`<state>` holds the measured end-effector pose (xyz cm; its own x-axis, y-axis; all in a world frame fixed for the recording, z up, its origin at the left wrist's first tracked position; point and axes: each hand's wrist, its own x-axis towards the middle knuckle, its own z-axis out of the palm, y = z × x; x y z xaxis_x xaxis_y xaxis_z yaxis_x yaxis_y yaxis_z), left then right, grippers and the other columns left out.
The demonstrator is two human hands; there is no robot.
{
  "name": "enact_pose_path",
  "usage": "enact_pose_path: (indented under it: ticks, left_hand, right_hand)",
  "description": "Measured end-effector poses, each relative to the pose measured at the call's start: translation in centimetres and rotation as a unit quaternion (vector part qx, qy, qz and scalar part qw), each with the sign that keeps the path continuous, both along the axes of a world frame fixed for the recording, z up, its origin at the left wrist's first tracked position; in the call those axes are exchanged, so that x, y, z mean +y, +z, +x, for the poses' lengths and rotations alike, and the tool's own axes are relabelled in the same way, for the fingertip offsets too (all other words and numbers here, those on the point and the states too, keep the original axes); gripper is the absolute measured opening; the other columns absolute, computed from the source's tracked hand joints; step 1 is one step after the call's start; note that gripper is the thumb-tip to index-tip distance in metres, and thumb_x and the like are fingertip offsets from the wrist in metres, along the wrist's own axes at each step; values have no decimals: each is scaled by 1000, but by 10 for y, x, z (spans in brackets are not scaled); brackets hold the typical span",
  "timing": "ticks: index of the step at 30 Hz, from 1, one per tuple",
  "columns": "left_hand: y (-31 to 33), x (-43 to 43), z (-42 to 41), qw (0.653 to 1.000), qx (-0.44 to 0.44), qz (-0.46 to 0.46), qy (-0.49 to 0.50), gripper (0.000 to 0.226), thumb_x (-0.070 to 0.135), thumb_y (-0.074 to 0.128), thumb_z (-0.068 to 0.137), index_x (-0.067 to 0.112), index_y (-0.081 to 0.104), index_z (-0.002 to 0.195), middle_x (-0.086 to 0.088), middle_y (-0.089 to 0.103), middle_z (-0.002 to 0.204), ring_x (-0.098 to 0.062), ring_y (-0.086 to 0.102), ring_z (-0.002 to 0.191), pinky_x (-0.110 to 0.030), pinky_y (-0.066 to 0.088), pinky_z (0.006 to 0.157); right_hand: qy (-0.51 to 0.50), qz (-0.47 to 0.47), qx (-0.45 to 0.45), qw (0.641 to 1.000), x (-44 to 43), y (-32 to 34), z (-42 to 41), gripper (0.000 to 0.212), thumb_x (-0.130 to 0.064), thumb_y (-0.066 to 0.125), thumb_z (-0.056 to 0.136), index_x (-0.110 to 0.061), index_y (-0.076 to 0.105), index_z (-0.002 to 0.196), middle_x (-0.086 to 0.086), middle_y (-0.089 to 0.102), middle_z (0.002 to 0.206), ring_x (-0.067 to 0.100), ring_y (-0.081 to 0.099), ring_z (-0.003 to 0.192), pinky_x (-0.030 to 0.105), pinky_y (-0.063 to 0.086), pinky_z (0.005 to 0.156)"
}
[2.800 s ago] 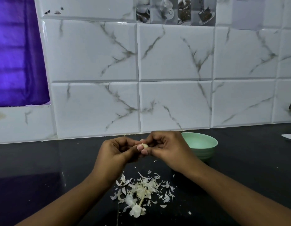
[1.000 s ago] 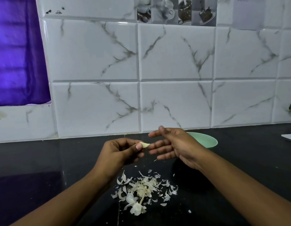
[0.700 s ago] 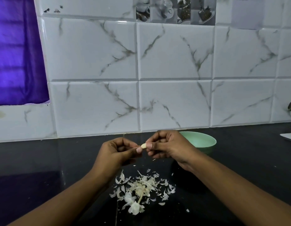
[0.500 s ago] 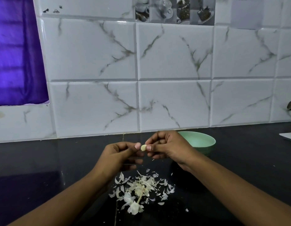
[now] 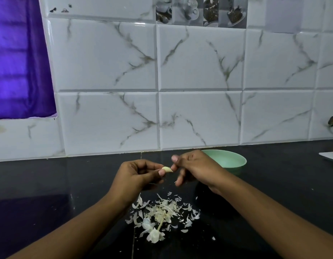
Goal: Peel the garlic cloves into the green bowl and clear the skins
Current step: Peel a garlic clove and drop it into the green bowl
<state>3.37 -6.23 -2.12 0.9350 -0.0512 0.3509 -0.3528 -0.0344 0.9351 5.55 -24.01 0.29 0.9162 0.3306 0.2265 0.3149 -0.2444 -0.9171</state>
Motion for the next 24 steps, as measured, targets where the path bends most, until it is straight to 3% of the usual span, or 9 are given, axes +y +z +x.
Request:
enact_pose_path:
  ticks: [3,7,12,15,17,19,21,24]
  left_hand:
    - [2,0,-1,1000,-14,-6,8,22,13,76,65,0,71,83,-18,72,72,-17,69,63,-23,54,58]
    - [2,1,-1,999,-35,-12,28,19,10,76,66,-1,69,79,-20,71,71,-18,68,61,-20,52,54]
    - [2,-2,-3,999,-44,9,17,7,3,71,78,3,69,84,-15,73,73,-18,70,67,-21,53,58]
    - [5,0,1,999,-26,40,-13,33,-3,58,89,18,63,114,-3,75,100,-11,70,92,-22,54,70]
    - [7,4,11,997,16,70,-7,56,-4,55,91,28,46,137,6,58,130,-10,56,119,-29,50,89]
    - [12,5,20,987,66,147,10,65,15,64,89,33,35,144,7,40,146,-13,39,134,-38,38,107]
    - [25,-10,26,973,106,203,2,65,33,66,87,31,36,145,3,38,150,-18,41,132,-41,38,107]
    - [50,-51,44,970,147,192,-12,55,33,61,91,16,42,140,-3,48,141,-22,64,100,-39,51,82]
  right_hand:
    - [-16,47,-27,998,-1,1,2,2,-8,64,88,-9,64,90,5,66,63,13,63,58,27,54,57]
    - [51,79,35,995,-3,3,0,14,-11,65,87,-9,64,101,3,67,86,11,65,71,27,58,61]
    - [79,92,27,992,1,2,-1,8,2,66,83,-3,65,88,5,68,72,8,66,63,17,55,58]
    - [74,123,40,989,-9,9,2,14,11,65,78,-3,66,82,1,69,69,8,67,64,18,56,60]
    - [48,134,30,989,-21,17,4,17,14,64,76,-2,66,80,1,70,68,7,67,63,17,56,62]
    - [14,139,1,990,-34,24,9,16,13,64,77,-3,68,80,1,71,68,7,68,64,16,56,65]
    - [-16,141,-13,990,-49,30,15,15,10,63,80,-3,69,83,2,72,69,8,69,66,16,56,67]
    - [-50,119,-17,991,-69,32,23,13,10,61,82,2,68,90,1,72,68,7,70,66,15,56,66]
